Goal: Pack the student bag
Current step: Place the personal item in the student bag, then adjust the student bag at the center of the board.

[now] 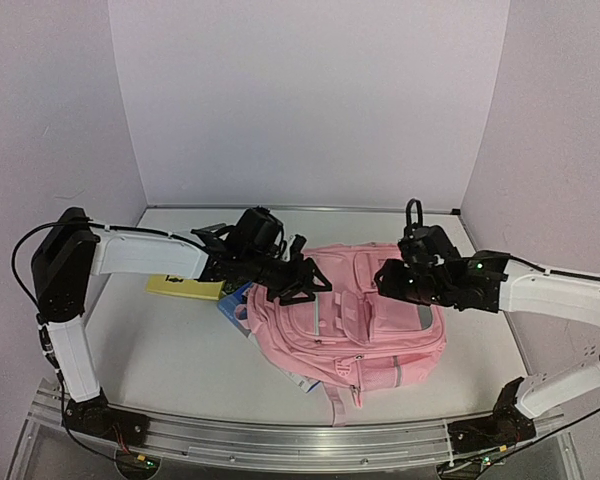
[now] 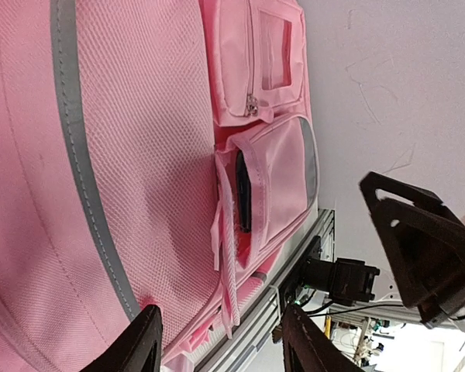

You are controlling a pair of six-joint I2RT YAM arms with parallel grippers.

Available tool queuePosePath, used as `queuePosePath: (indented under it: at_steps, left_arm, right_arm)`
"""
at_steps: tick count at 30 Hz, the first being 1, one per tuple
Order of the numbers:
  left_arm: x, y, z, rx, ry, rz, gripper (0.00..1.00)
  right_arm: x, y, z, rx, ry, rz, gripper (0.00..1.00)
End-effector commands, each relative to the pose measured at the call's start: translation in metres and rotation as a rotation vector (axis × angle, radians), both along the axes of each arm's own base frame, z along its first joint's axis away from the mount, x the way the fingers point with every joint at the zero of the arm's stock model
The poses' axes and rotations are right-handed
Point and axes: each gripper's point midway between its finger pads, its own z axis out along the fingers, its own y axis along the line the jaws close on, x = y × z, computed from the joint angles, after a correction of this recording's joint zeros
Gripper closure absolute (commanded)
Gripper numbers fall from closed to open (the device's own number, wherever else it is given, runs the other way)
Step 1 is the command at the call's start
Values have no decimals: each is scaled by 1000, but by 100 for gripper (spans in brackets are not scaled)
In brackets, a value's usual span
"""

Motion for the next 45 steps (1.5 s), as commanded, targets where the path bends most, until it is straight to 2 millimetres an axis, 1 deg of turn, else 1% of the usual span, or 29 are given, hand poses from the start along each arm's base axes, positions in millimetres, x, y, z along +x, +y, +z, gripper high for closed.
queuePosePath:
  at_steps: [1,3,5,7,11,15,17,19,22,24,27,30,33,37,40,42,45]
  left_arm:
    - [-8,-17,4,-108,39,-47,49]
    - [-8,-18,-3,-103,50,-41,49]
    - [-8,-19,-10,-83,51,-40,50]
    - [-10,-21,-17,-61,50,-46,53]
    - [-14,-26,-31,-18,56,-50,57]
    - [-17,-37,-40,5,54,-59,61]
    - [-18,-44,-40,0,47,-74,63]
    - [-20,-52,-40,-7,43,-90,64]
    - [-24,-65,-41,-12,48,-123,65]
    - [-28,-73,-42,-13,51,-148,65]
    - [-30,-84,-42,-18,47,-174,65]
    - [-29,-94,-46,-23,50,-193,66]
    - [-28,-101,-49,-31,55,-208,66]
    - [-28,-111,-52,-42,58,-224,66]
    - [-28,-113,-56,-45,64,-225,66]
    - [-27,-114,-59,-49,67,-224,67]
    - [-26,-117,-64,-54,75,-225,69]
  right_arm:
    - [3,-7,-37,-52,67,-12,62]
    - [4,-5,-48,-49,86,-4,66]
    - [6,-6,-60,-52,107,-2,69]
    - [5,-2,-74,-51,135,16,72]
    - [6,8,-91,-40,162,48,76]
    - [9,5,-103,-53,183,31,79]
    - [13,-1,-100,-45,176,11,79]
    - [17,-7,-87,-28,145,-5,76]
    - [22,-22,-70,-4,102,-46,70]
    - [25,-35,-61,7,79,-86,65]
    - [25,-50,-49,15,41,-135,62]
    - [22,-56,-36,41,12,-152,62]
    - [18,-54,-23,68,-12,-126,62]
    - [13,-47,-4,123,-36,-71,64]
    - [8,-35,4,160,-32,-2,65]
    - [6,-24,0,175,1,49,68]
    - [4,-14,-18,170,66,83,73]
